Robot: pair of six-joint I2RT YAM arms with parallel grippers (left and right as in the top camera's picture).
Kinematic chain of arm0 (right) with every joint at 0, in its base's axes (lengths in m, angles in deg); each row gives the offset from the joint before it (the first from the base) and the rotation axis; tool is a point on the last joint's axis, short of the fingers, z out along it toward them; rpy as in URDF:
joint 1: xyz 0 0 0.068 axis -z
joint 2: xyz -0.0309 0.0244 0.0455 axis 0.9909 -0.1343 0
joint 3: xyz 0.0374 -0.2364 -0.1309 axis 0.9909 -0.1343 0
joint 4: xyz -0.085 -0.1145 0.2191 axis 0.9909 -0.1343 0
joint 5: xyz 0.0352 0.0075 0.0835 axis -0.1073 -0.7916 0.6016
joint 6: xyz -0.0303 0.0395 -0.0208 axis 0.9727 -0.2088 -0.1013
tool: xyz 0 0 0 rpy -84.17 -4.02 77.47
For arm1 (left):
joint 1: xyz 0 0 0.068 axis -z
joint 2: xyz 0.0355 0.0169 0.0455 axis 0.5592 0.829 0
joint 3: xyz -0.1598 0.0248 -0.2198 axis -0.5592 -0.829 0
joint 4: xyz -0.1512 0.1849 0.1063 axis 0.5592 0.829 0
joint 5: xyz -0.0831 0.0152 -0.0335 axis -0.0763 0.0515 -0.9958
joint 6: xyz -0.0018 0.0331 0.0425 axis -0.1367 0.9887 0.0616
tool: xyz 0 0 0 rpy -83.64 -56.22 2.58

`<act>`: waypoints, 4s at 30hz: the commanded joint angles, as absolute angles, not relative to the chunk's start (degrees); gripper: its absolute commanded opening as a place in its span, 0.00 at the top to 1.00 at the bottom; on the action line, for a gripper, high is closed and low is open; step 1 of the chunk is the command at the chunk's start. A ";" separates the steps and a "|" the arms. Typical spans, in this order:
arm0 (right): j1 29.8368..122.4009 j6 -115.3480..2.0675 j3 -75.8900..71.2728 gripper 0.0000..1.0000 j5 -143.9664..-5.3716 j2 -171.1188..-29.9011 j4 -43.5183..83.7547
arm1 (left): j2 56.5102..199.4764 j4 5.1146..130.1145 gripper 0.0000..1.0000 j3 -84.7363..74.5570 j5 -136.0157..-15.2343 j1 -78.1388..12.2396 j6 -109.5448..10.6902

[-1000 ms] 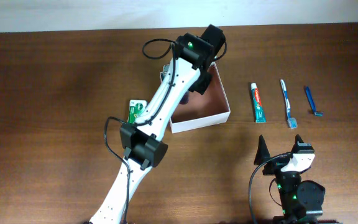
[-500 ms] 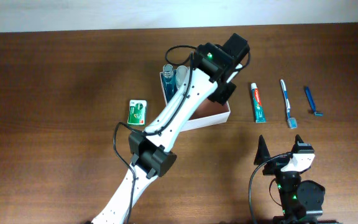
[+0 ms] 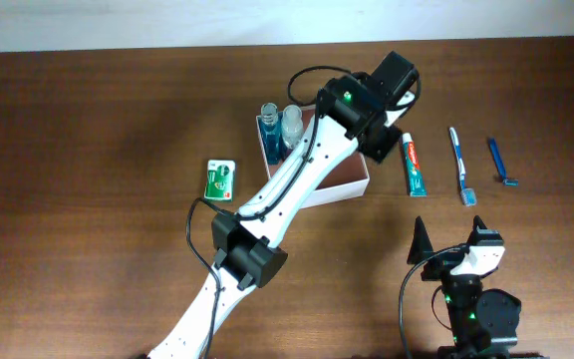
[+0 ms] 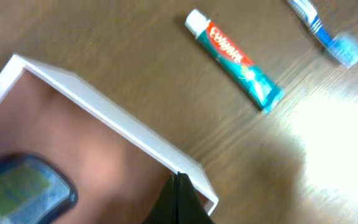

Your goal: Pack container

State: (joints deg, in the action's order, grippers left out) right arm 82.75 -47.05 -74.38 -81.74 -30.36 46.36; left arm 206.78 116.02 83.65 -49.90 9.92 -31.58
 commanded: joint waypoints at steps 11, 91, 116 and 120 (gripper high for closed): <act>83.21 -47.02 -74.86 0.02 -81.43 -29.99 46.34 | 204.53 107.67 1.00 73.62 -53.40 10.16 -30.09; 83.21 -47.02 -74.86 0.02 -81.43 -29.99 46.34 | 191.89 119.12 0.44 87.52 -52.74 6.69 -27.87; 83.21 -47.02 -74.86 0.02 -81.43 -29.99 46.34 | 178.87 130.11 0.01 73.03 -50.77 -21.66 -30.60; 83.21 -47.02 -74.86 0.02 -81.43 -29.99 46.34 | 178.89 130.11 0.01 63.93 -50.60 -24.17 -33.64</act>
State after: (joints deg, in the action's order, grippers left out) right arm 82.73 -47.07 -74.38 -81.74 -30.36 46.36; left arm 179.24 130.01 69.11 -50.99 -22.27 -30.38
